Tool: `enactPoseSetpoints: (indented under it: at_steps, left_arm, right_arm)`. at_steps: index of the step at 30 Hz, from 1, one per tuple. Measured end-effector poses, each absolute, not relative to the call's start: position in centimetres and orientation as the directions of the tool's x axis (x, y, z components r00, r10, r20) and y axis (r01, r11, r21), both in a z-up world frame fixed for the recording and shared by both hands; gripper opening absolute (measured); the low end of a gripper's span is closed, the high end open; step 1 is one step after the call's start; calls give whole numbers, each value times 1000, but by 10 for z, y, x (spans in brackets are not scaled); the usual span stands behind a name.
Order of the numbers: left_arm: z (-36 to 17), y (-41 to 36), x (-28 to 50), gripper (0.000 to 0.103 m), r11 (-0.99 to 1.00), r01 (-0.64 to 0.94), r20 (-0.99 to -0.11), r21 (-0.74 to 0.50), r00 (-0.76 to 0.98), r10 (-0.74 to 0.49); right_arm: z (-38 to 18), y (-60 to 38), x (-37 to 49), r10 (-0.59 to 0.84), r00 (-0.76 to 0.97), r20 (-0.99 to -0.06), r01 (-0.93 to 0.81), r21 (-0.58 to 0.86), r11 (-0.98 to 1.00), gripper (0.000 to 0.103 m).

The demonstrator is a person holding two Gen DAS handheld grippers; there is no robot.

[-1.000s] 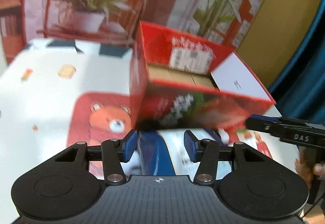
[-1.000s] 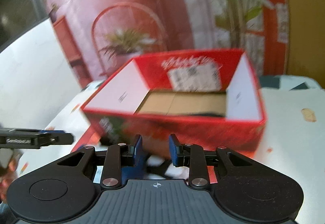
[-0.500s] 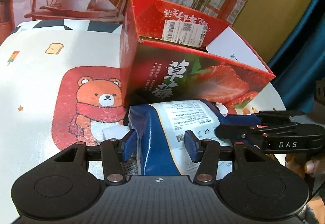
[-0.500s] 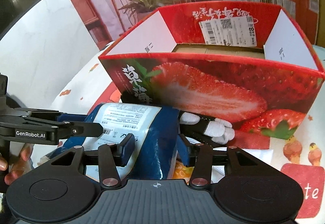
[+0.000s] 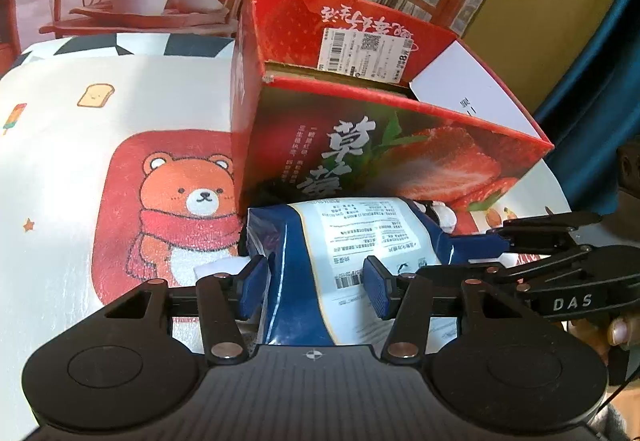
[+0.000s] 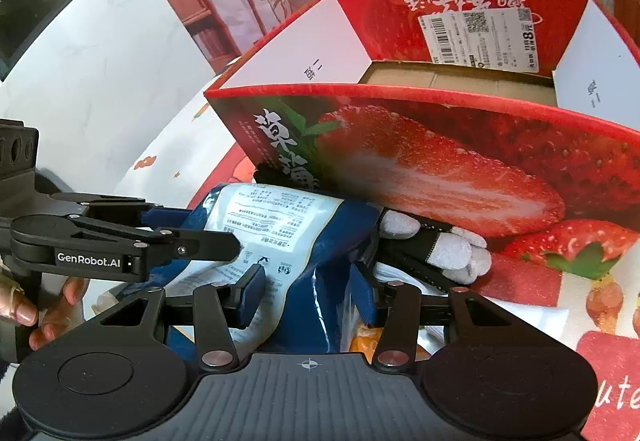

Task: Organize soft objects
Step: 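Grasp the blue-and-white plastic bag with both grippers, then lift the blue-and-white bag with both grippers and carry it over the red box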

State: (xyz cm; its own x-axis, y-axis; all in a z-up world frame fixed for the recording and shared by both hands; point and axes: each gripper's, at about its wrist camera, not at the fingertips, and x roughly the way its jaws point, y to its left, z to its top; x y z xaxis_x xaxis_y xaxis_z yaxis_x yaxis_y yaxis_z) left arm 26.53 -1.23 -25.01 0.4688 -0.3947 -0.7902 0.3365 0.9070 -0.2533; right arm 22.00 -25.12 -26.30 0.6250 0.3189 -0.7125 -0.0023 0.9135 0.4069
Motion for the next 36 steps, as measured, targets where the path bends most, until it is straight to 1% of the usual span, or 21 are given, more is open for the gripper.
enactPoseSetpoints:
  at_steps: [2,5,7,11,15,22,27,32,36]
  left_arm:
    - [-249,-15,265,50,911,340,-791,-233,479,-381]
    - [-245,-16,262,41,907,362,-782,-215,493,-382]
    - [-243,-13,262,39,904,361,-776,-231,492,-394]
    - [-233,-12,257,38,900,373,-763,-223,508,-400]
    - [-214,-6,252,38,893,388,-731,-227,538,-420]
    - [-177,-6,248,38,881,420,-664,-218,598,-449]
    - [-152,-11,247,38,874,444,-619,-198,635,-463]
    - [-135,-21,255,38,867,459,-593,-193,649,-476]
    - [-124,-34,267,38,867,475,-573,-152,672,-469]
  right_arm:
    - [-263,-250,222,312,623,-717,-6,394,919,37]
    - [-261,-248,220,296,629,-719,-9,374,927,32]
    - [-259,-248,218,285,632,-721,-7,363,932,30]
    - [-250,-244,211,263,655,-708,-29,324,945,25]
    - [-232,-239,205,245,685,-686,-70,272,960,25]
    - [-193,-238,196,227,752,-619,-136,191,972,23]
    - [-164,-240,193,212,796,-566,-158,144,977,23]
    - [-138,-252,194,199,837,-510,-166,111,980,23]
    - [-125,-263,198,175,862,-476,-165,63,984,23]
